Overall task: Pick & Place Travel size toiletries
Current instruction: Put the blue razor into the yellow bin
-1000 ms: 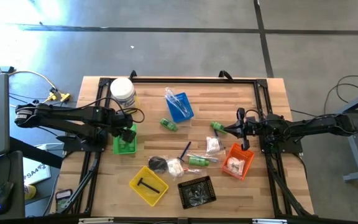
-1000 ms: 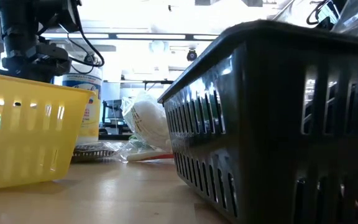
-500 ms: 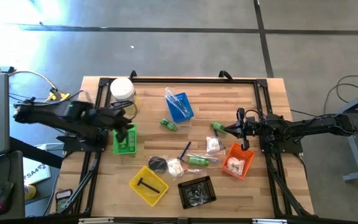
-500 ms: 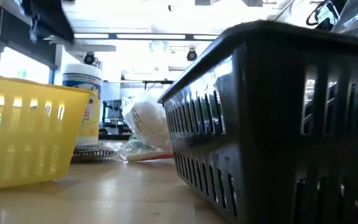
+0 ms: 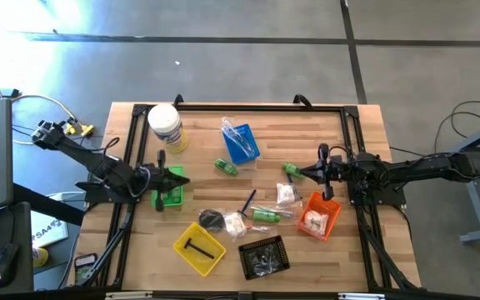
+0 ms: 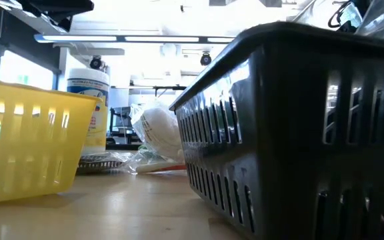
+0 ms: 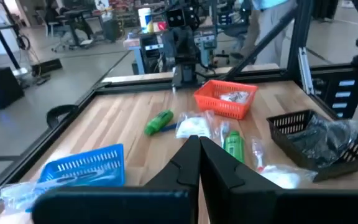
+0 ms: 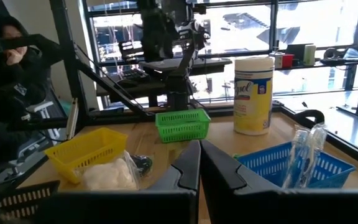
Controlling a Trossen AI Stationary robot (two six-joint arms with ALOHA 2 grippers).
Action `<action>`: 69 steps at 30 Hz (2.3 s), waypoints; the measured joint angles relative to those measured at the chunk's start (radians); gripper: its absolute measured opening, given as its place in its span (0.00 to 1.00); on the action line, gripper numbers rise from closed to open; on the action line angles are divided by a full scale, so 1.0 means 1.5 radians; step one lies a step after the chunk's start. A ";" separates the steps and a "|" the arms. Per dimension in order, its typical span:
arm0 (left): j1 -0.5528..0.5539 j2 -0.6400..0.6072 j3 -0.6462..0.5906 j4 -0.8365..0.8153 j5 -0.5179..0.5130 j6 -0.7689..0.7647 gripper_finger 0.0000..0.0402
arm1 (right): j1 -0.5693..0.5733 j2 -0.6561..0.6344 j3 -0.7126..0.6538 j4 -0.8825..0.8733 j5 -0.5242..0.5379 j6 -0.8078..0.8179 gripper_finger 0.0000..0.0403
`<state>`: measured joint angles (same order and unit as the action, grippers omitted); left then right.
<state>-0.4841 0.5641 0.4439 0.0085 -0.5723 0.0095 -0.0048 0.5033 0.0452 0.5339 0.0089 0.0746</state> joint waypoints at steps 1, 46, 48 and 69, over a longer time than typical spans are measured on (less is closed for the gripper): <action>0.000 -0.006 -0.003 -0.007 -0.004 0.011 0.00 | 0.000 0.000 0.000 0.000 0.001 0.000 0.01; 0.305 -0.365 -0.205 -0.092 0.149 0.199 0.00 | 0.000 0.287 0.231 -0.144 0.016 -0.063 0.01; 0.305 -0.365 -0.205 -0.092 0.149 0.199 0.00 | 0.000 0.354 0.310 -0.250 0.002 -0.066 0.01; 0.305 -0.364 -0.205 -0.097 0.151 0.163 0.00 | 0.028 0.922 0.822 -0.604 -0.199 -0.245 0.45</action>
<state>-0.0261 0.0174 0.1364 -0.1371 -0.3466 0.2545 0.0372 1.8856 1.2786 -0.3718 -0.2889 -0.2932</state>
